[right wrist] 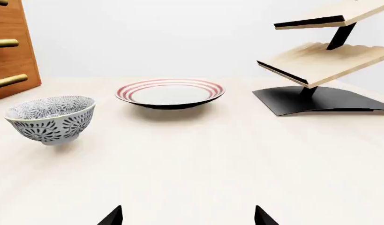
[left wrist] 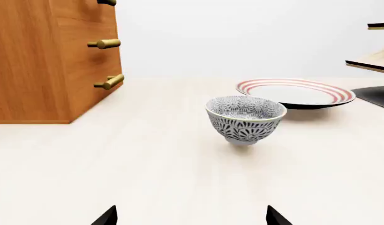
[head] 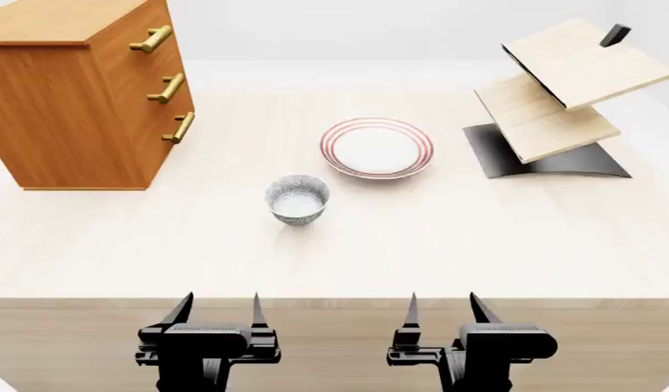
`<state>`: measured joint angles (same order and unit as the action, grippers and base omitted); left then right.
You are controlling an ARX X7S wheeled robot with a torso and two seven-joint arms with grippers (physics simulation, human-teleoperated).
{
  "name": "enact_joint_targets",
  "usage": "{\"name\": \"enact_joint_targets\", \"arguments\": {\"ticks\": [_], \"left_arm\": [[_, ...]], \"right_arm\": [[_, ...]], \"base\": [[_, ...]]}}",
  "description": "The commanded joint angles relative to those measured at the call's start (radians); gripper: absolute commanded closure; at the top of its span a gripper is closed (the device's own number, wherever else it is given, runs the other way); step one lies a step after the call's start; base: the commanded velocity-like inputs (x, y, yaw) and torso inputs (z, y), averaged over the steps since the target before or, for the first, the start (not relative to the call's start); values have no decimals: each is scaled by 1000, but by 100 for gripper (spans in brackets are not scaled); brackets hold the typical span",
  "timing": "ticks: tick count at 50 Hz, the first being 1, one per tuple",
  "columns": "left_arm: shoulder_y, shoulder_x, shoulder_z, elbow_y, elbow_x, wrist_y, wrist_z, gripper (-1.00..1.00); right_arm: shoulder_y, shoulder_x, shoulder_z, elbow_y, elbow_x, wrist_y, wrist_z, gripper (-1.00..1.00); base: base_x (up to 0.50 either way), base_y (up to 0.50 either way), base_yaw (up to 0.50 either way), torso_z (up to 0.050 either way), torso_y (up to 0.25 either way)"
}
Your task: Open the top drawer of the cabinet and put the bowl in it.
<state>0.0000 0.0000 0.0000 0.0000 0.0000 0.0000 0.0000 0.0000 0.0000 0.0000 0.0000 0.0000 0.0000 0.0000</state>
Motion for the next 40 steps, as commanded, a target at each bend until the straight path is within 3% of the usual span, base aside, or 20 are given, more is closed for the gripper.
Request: {"name": "enact_joint_targets", "arguments": {"ticks": [1,19,40], "left_arm": [[2,-16,19,5,-16,-1,-18,-100],[11,-60,54,66,-128,-28,-42,-100],[21,-96,69,143,-185,-69,-68,-100]], "right_arm": [[-1,15,-20,-2,14,4,21,-100],[-9,59,-54,-100,69,82,89,-100],[-33,94,-79,-216,90,120,132,-100]], "base": [[0,0,0,0,0],[0,0,0,1,0],[0,0,0,49,0]]}}
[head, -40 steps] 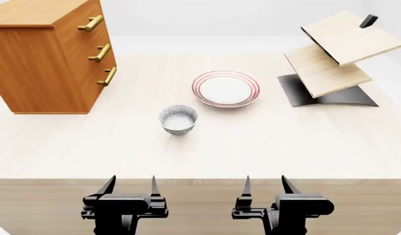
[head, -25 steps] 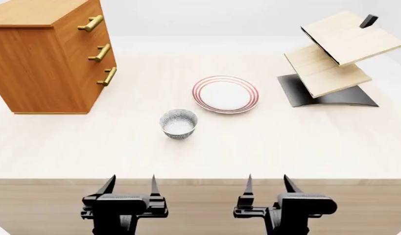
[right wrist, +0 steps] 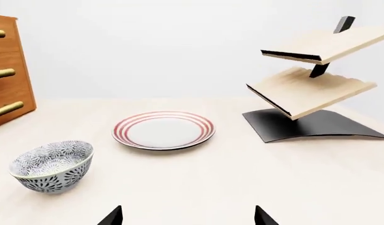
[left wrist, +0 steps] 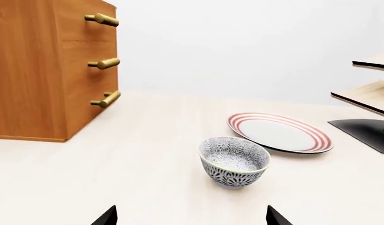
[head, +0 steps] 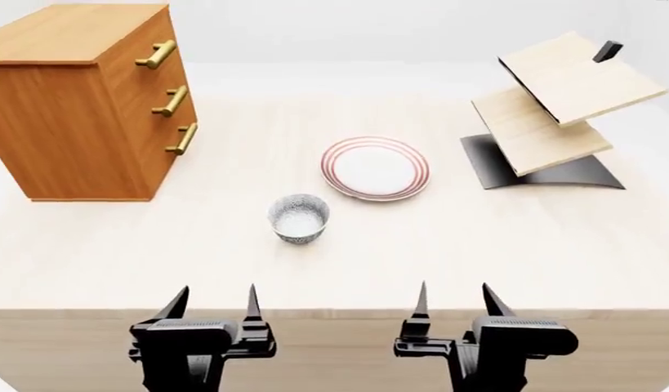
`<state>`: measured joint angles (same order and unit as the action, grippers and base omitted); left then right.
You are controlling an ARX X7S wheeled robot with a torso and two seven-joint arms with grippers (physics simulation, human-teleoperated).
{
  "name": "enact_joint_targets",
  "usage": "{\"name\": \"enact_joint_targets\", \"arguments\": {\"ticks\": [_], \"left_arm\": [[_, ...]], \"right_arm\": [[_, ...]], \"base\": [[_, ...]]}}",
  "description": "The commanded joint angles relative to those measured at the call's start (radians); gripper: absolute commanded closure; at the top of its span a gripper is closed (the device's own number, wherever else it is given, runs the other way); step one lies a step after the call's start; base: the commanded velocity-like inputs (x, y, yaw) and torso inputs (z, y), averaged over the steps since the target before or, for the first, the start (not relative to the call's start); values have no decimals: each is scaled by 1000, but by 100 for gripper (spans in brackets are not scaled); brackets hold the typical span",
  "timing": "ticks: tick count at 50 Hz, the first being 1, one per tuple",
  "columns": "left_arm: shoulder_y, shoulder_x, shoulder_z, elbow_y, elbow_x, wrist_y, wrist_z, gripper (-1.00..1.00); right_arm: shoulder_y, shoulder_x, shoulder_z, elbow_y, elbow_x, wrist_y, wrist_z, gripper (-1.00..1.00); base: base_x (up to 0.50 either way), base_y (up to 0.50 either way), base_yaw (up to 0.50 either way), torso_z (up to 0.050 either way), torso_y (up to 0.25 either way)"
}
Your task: Open the top drawer of the cabinet and put the bowl in it.
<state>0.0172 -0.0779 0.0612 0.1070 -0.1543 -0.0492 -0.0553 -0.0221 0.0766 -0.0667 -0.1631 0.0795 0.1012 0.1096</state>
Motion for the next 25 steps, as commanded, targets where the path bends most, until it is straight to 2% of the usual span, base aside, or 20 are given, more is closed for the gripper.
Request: {"name": "enact_joint_targets", "arguments": {"ticks": [1,16,21,25], "left_arm": [[3,-20,9,38,-32,-22,-14,-100],[-23,-63,11,169,-64,-135,-45,-100],[-41,-90,12,271,-86,-226,-54,-100],[-82,-122,7,369,-106,-338,-68,-100]], "right_arm": [[-10,19,-12,-58,12,22,24,-100],[-14,57,-11,-208,24,103,59,-100],[-8,83,-1,-317,25,180,72,-100],[27,99,59,-428,133,322,63,-100]], "base": [[0,0,0,50,0],[0,0,0,50,0],[0,0,0,50,0],[0,0,0,50,0]]}}
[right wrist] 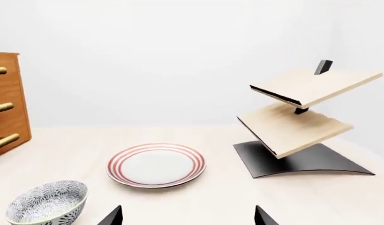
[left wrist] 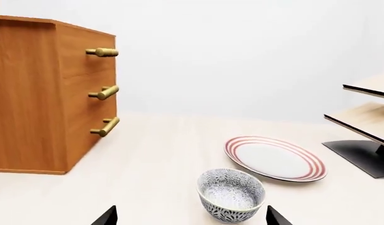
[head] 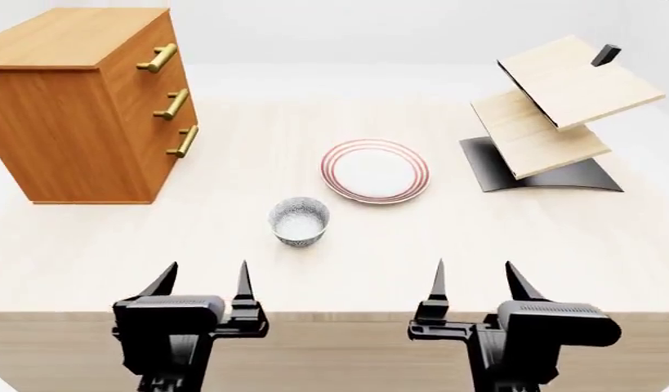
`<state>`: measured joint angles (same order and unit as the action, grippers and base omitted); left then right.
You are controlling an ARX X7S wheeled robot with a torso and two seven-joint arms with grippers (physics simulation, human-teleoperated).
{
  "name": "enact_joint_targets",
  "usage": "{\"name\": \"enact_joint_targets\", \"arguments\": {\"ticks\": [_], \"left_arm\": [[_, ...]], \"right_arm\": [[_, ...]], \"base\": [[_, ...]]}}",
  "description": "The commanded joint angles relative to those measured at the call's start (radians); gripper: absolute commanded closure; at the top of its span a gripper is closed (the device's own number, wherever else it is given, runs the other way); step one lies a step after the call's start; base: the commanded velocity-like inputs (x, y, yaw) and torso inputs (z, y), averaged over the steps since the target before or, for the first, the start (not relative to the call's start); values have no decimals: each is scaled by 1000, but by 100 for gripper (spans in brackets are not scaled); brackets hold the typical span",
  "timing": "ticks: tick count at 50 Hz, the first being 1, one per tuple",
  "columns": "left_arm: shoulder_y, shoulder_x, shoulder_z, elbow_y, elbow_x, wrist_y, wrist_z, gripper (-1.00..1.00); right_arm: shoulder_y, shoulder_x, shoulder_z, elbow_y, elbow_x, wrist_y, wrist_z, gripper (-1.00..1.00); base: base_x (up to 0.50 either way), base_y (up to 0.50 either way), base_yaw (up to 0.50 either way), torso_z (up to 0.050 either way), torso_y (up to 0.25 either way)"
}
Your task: Open the top drawer of the cabinet and put the bowl in it.
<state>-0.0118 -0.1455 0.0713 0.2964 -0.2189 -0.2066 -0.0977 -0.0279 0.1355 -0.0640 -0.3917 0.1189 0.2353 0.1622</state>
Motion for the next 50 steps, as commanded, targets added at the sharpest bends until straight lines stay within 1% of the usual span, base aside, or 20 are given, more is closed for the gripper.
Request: {"name": "enact_joint_targets", "arguments": {"ticks": [1,3,7,13,16,20,25,27,33,50], "left_arm": [[-63,-62,-6,201,-49,-207,-28,-100],[-91,-76,-16,252,-74,-278,-38,-100],[-194,-108,-57,367,-160,-491,-68,-100],[-378,-137,-135,463,-304,-773,-110,-100],[-456,-151,-150,476,-342,-860,-122,-100],[-555,-161,-170,478,-387,-966,-139,-100],[-640,-159,-184,466,-419,-1030,-150,-100],[-658,-162,-175,461,-419,-1038,-154,-100],[-711,-168,-159,456,-426,-1064,-161,-100],[-725,-176,-148,433,-427,-1050,-165,-100]], "right_arm": [[41,46,63,-223,106,216,12,-100],[61,67,64,-273,106,275,21,-100],[133,111,73,-399,129,459,40,-100],[279,152,122,-534,203,748,64,-100],[352,165,152,-576,235,860,72,-100],[432,173,188,-611,272,966,76,-100],[529,185,209,-632,311,1080,85,-100],[548,188,216,-637,319,1094,89,-100],[574,205,221,-648,360,1110,108,-100],[577,230,225,-622,409,1091,148,-100]], "base": [[0,0,0,50,0],[0,0,0,50,0],[0,0,0,50,0],[0,0,0,2,0],[0,0,0,0,0],[0,0,0,0,0],[0,0,0,0,0],[31,0,0,0,0],[471,0,0,0,0],[500,0,0,0,0]]}}
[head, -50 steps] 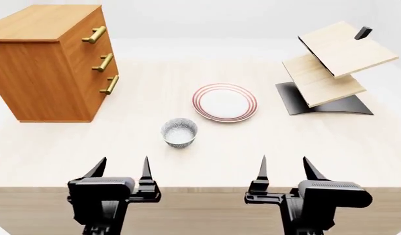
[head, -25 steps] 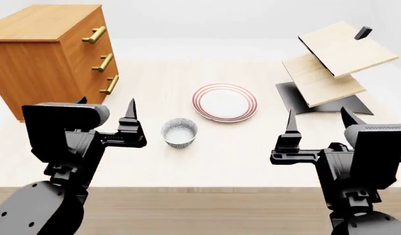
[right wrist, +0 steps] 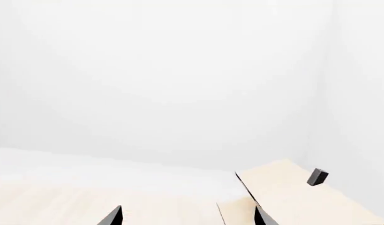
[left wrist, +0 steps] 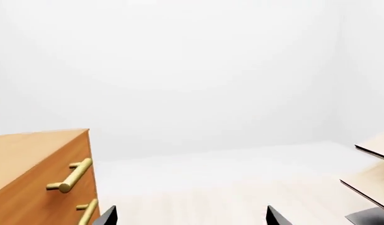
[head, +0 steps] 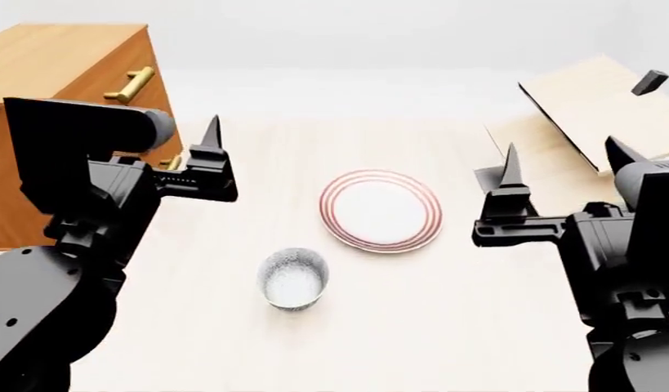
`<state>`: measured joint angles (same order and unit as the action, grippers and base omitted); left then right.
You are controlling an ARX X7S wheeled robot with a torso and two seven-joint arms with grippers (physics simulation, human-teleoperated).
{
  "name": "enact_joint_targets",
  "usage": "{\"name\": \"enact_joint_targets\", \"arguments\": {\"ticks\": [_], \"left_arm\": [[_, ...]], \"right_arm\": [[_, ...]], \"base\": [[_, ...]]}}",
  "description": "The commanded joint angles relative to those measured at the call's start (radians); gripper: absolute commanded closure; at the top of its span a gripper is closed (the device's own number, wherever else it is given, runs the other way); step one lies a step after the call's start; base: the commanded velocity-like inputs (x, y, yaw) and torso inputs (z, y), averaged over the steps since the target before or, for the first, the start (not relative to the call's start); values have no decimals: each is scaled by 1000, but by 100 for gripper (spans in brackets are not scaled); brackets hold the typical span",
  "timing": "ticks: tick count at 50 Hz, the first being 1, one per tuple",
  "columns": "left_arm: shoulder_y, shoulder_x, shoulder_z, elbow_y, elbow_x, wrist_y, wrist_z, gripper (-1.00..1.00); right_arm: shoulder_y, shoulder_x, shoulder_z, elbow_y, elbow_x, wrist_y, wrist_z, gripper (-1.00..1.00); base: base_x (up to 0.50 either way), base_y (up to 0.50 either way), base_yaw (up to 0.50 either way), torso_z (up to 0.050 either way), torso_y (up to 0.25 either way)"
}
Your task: Open the top drawer of the cabinet and put the bowl in it.
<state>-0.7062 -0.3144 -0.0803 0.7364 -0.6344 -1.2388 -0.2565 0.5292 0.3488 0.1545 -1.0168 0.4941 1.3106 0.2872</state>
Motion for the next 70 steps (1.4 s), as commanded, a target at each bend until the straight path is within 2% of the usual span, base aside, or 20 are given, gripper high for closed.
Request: {"name": "enact_joint_targets", "arguments": {"ticks": [1,30,40,42,49,57,62,70], "left_arm": [[-29,-8,5,-7,-11,-15,-6,-100],[10,-27,44,-41,15,48,-10,-100],[-35,-47,81,-82,40,54,-13,-100],[-57,-67,117,-107,68,64,-14,-100],[-175,-190,404,-248,257,150,6,-100],[-304,-245,630,-394,393,183,39,-100],[-361,-253,723,-489,440,199,72,-100],[-414,-225,780,-634,459,190,104,-100]], "right_arm": [[20,17,7,1,37,16,25,-100],[-17,40,-11,35,52,-56,53,-100],[-41,42,-9,41,50,-94,58,-100],[-48,43,-9,44,50,-101,58,-100],[-72,46,-21,59,42,-134,60,-100],[-99,50,-37,88,25,-184,56,-100],[-104,52,-38,91,26,-190,58,-100],[-109,54,-47,88,26,-197,63,-100]], "base": [[500,0,0,0,0],[500,0,0,0,1],[236,0,0,0,0],[0,0,0,0,0],[0,0,0,0,0],[0,0,0,0,0],[0,0,0,0,0],[0,0,0,0,0]]}}
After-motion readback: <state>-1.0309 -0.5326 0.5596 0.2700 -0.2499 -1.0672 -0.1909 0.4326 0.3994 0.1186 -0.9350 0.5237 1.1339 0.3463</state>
